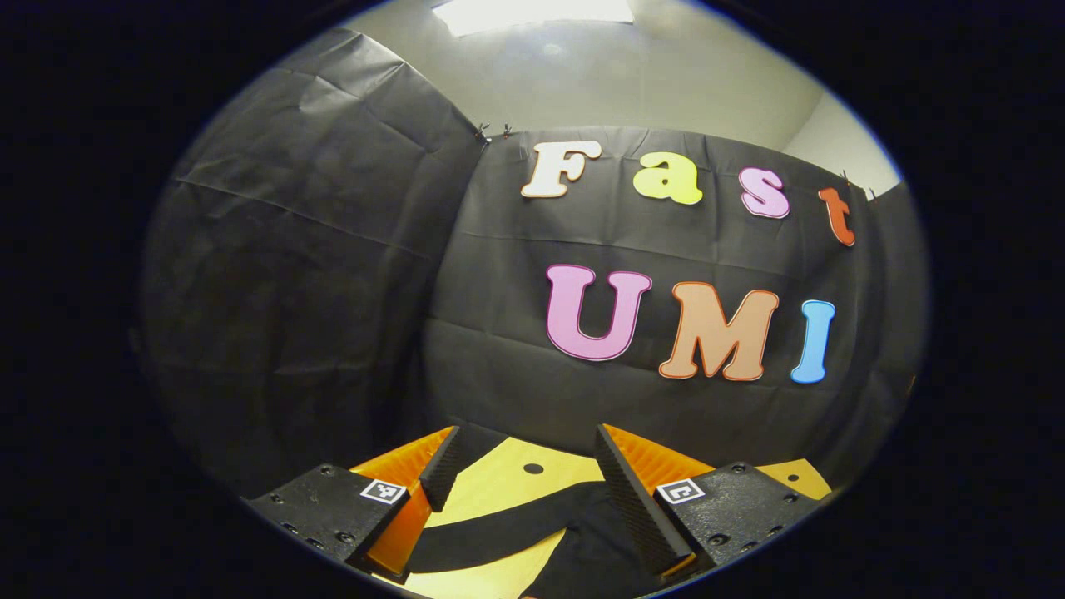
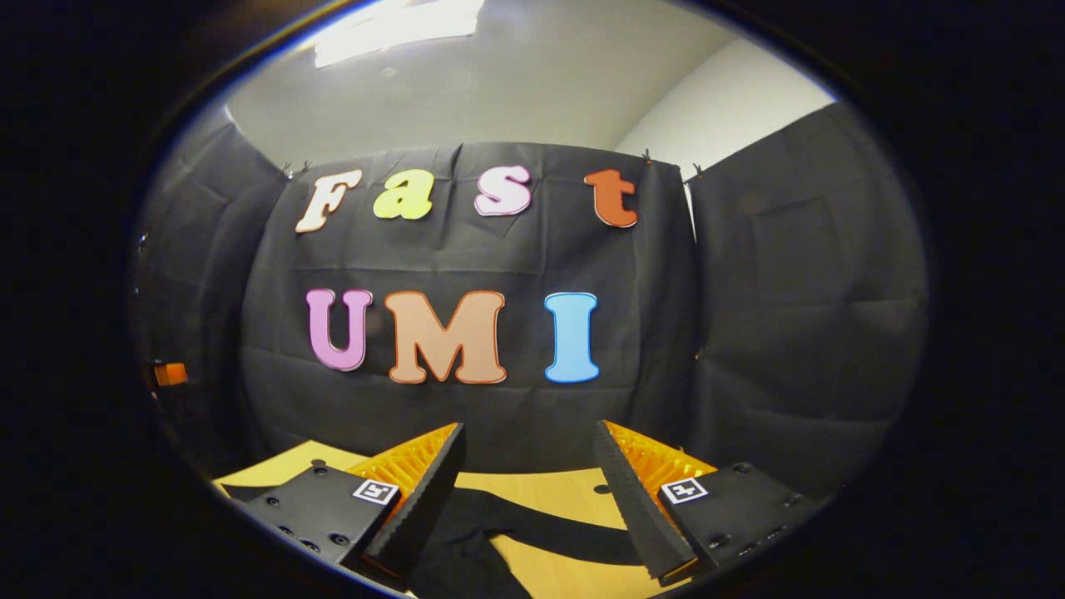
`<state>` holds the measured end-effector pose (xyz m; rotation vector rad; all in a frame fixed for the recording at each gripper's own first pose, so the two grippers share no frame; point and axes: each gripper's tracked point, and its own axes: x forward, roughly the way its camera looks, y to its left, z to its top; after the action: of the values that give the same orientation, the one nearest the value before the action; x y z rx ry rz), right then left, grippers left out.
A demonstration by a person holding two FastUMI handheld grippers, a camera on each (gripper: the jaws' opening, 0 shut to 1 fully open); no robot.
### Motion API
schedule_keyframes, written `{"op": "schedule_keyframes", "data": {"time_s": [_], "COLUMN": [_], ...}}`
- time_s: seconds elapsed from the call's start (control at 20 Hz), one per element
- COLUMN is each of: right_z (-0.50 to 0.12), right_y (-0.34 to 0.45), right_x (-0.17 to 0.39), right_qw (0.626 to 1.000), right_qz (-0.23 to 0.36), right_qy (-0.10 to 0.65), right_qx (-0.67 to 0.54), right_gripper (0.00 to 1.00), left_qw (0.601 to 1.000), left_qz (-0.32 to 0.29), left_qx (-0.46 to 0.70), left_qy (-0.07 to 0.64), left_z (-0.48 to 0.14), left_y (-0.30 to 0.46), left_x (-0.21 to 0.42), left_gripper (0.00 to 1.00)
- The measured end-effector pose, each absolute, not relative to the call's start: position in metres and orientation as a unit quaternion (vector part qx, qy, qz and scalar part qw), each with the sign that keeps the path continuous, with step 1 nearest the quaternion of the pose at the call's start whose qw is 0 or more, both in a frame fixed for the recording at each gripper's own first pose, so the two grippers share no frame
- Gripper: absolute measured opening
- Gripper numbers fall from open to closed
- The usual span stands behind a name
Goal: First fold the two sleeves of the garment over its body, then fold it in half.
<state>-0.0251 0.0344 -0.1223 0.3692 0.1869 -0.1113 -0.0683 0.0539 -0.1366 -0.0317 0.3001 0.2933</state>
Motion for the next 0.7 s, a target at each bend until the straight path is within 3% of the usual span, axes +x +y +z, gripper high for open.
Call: {"op": "schedule_keyframes", "data": {"time_s": [0.2, 0.5, 0.7], "right_z": [-0.126, -0.135, -0.144], "right_y": [0.022, 0.036, 0.025], "right_x": [-0.033, -0.033, -0.041], "right_qw": [0.978, 0.977, 0.974], "right_qz": [-0.1, -0.078, -0.096], "right_qy": [0.081, 0.092, 0.102], "right_qx": [0.165, 0.177, 0.181], "right_gripper": [0.98, 0.98, 0.98], "left_qw": [0.978, 0.98, 0.981], "left_qz": [0.138, 0.122, 0.121], "left_qx": [-0.01, 0.0, 0.015], "left_qy": [0.155, 0.158, 0.151], "left_z": [-0.137, -0.14, -0.137], "left_y": [0.051, 0.039, 0.041], "left_x": [-0.074, -0.092, -0.093], "left_gripper": [0.92, 0.92, 0.92]}}
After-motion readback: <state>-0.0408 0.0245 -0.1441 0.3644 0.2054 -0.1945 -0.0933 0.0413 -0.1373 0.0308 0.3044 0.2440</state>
